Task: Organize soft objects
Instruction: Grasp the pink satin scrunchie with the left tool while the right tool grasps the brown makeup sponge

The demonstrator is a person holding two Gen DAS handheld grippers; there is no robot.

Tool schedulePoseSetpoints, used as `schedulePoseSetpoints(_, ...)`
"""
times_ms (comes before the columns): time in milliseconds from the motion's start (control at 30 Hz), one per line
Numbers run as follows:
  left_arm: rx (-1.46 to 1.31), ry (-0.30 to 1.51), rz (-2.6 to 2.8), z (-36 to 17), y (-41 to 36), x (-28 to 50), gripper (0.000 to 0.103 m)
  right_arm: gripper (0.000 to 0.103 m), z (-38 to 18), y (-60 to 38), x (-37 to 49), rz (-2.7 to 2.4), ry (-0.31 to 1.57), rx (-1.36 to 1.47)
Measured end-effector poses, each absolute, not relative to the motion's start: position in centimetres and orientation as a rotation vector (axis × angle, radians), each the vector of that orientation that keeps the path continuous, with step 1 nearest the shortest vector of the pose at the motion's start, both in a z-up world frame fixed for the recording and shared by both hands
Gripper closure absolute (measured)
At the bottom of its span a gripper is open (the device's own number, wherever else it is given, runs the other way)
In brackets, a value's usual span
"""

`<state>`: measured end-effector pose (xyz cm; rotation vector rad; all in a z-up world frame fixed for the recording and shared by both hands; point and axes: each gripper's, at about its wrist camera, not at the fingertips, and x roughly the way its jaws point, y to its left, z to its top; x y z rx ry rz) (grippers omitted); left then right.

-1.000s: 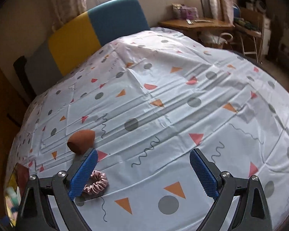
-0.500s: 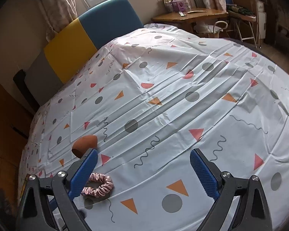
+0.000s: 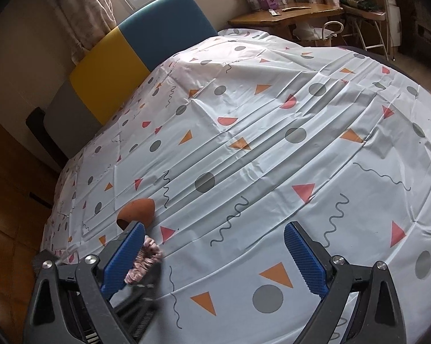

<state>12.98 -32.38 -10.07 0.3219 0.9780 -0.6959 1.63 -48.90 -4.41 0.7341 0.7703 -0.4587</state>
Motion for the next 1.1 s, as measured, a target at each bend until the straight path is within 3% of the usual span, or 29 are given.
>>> schedulePoseSetpoints(333,0.288,0.969,-0.690,-9.4,-24.4,7.5,0.081,0.005,-4.6,-47.6,2.5,-0.433,0.813,0.660)
schedulePoseSetpoints(667,0.320,0.860,-0.697,-10.7,-22.6,5.3,0.080,0.005,-4.9,-43.7,5.1,-0.253,0.893,0.521)
schedulePoseSetpoints(1100,0.227,0.851,-0.729,-11.0,-21.7,5.3,0.080,0.005,-6.5,-40.0,18.7,-0.106,1.051,0.249)
